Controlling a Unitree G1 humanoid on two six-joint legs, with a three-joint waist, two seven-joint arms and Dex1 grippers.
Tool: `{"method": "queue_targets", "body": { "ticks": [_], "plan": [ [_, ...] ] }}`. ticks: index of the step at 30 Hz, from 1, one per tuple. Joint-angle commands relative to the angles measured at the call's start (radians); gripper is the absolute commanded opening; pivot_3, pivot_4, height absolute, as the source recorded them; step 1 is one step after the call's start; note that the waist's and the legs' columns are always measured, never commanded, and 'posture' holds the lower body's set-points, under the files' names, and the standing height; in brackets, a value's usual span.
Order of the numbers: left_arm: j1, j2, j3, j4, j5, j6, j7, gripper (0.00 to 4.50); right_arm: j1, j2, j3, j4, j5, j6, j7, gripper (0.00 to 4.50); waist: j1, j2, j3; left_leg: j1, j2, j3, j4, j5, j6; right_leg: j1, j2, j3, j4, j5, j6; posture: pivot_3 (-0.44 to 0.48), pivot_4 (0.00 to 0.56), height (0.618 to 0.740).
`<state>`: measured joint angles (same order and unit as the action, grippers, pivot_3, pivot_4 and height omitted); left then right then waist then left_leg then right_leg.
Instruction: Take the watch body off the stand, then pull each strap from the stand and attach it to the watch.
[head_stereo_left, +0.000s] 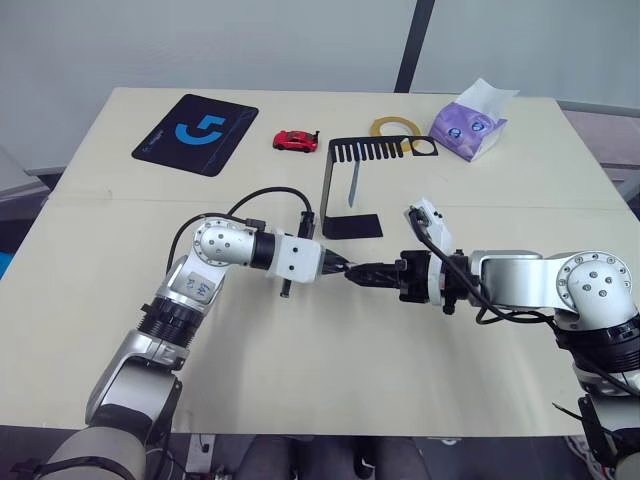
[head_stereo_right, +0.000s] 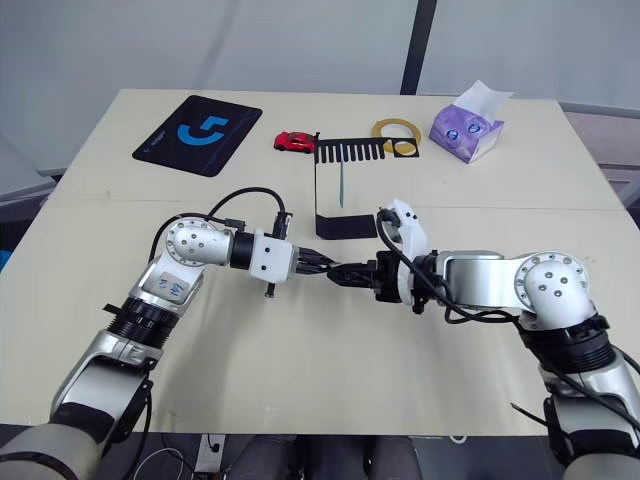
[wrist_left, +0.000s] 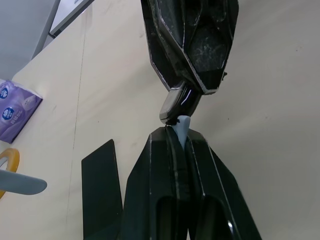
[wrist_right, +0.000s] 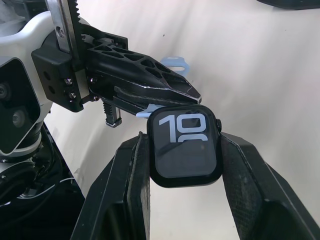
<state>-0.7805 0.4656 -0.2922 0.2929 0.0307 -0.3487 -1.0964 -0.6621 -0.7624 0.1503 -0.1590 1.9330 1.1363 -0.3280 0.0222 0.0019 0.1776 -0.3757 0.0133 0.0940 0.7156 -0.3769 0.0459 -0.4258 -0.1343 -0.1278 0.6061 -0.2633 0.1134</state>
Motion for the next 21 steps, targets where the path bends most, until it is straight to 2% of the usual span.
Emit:
{"method": "queue_targets", "body": {
  "ticks": [1, 21],
  "plan": [
    [-0.029, -0.015, -0.007, -0.009, 0.0, -0.012, 0.006, 0.0, -0.024, 0.015, -0.015, -0.057, 0.039, -0.021, 0.013, 2.01, 0.0, 0.0, 0.0, 0.0, 0.0, 0.0, 0.0, 0.0, 0.0, 0.0, 0.0, 0.0, 0.0, 0.0, 0.0, 0.0, 0.15, 0.738],
    [-0.038, -0.021, -0.006, -0.002, -0.001, -0.016, 0.001, 0.0, -0.018, 0.015, -0.015, -0.059, 0.039, -0.026, 0.0, 2.01, 0.0, 0.0, 0.0, 0.0, 0.0, 0.0, 0.0, 0.0, 0.0, 0.0, 0.0, 0.0, 0.0, 0.0, 0.0, 0.0, 0.15, 0.738]
  ]
}}
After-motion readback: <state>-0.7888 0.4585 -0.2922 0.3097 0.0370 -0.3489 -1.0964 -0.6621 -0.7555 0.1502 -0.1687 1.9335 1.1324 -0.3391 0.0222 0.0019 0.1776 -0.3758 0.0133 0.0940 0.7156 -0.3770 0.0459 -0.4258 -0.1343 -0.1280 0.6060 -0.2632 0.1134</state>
